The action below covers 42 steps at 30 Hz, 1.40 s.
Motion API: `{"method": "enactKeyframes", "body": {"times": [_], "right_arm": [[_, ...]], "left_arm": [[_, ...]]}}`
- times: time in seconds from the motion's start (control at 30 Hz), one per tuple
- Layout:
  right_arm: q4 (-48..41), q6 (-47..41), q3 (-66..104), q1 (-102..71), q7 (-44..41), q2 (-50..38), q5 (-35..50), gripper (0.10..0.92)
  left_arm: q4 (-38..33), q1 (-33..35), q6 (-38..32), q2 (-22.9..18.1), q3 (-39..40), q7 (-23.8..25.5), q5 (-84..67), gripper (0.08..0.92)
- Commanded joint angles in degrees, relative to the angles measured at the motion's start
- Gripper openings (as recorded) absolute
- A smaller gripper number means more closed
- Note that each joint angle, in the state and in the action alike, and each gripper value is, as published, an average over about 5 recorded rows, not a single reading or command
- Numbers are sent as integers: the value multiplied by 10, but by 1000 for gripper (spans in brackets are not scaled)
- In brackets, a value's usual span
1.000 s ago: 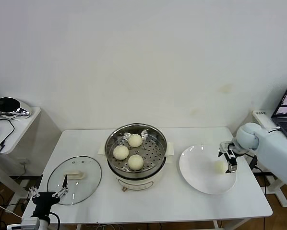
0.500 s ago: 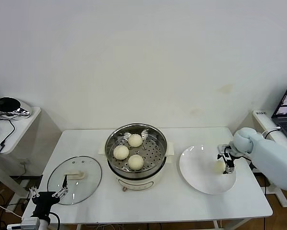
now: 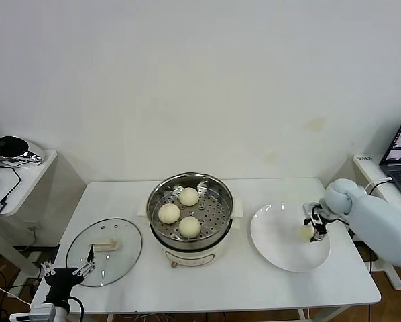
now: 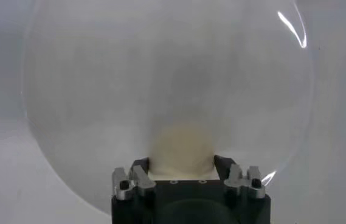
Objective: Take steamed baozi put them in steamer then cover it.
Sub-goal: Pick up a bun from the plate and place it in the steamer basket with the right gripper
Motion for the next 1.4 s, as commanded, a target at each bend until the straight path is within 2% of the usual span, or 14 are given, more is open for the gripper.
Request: {"method": "enactKeyframes", "body": {"times": [0.03, 0.23, 0.47, 0.77, 1.07, 1.4], "right_arm": [[84, -43, -101, 136, -14, -47, 104, 576], [181, -105, -267, 355, -6, -52, 241, 585], [252, -179, -412, 557, 37, 36, 395, 598], [275, -303, -444, 578, 127, 166, 571, 602], [204, -342, -427, 461, 164, 258, 557, 602], [119, -340, -405, 370, 163, 291, 505, 602]], "left_arm": [[-1, 0, 0, 1, 0, 0, -1, 823], [1, -5, 1, 3, 6, 0, -1, 823], [2, -11, 2, 4, 15, 0, -1, 823], [4, -12, -1, 9, 14, -1, -4, 823], [1, -11, -4, 2, 13, -1, -7, 823], [-6, -7, -4, 0, 4, -1, -9, 823]]}}
